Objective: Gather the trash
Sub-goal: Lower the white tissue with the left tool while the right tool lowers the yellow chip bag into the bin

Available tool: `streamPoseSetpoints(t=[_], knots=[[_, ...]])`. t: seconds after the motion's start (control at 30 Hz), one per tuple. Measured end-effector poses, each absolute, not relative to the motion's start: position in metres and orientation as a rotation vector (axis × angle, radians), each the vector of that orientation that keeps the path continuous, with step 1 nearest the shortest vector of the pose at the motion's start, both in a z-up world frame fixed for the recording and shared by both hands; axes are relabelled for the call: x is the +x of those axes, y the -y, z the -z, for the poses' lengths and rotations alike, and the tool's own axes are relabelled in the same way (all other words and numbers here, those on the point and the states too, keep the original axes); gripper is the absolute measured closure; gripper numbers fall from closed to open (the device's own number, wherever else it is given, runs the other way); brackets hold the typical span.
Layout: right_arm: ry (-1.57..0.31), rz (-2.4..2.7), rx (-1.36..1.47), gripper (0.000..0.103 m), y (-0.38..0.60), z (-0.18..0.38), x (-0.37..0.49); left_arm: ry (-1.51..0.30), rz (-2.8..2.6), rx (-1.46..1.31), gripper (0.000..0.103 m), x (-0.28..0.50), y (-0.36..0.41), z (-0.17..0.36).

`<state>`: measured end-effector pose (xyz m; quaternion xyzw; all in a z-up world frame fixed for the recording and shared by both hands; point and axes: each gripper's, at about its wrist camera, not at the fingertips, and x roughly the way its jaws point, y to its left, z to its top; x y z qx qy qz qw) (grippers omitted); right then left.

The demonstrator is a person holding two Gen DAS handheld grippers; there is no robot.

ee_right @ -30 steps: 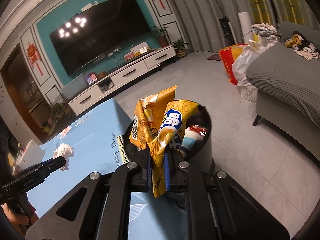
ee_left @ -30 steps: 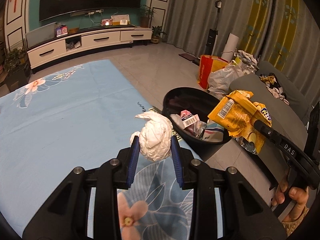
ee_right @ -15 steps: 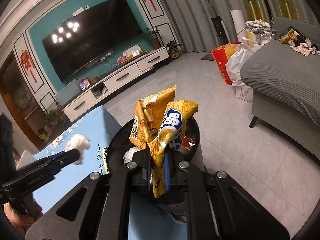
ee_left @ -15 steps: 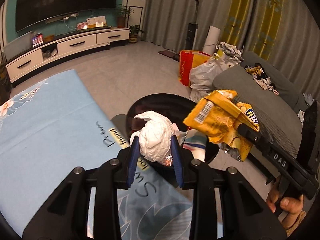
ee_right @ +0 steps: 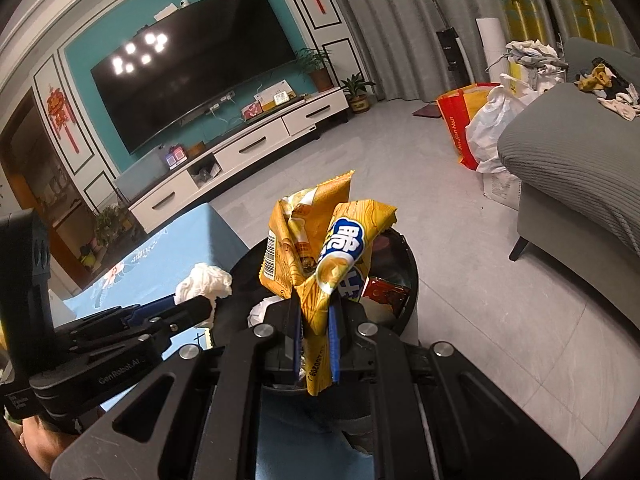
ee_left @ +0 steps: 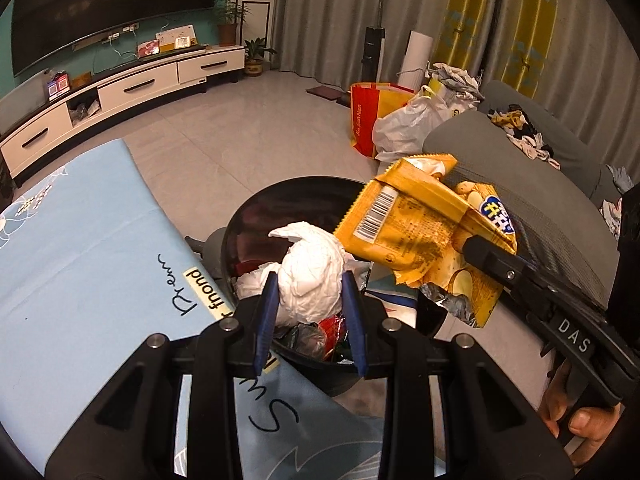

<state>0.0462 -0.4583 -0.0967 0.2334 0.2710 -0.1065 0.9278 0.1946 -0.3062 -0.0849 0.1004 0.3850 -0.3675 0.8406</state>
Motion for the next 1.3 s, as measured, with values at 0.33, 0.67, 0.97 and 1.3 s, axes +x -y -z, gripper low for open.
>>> streamPoseSetpoints(t=[0.33,0.67,0.97,1.3], knots=[[-0.578,0.191,0.464,0.091,0.453,0.099,0.062,-0.830,0.769,0.239,0.071,0.202,0.312,0.094],[-0.608,0.176,0.469,0.091,0.452,0.105,0.071,-0.841,0.765,0.259,0.070,0.206,0.317,0.099],[-0.614,0.176,0.473,0.091,0.455,0.107,0.073,-0.850,0.763,0.267,0.070,0.207,0.319,0.101],[-0.618,0.176,0.478,0.091,0.453,0.109,0.073,-0.854,0.761,0.280,0.069,0.209,0.321,0.104]])
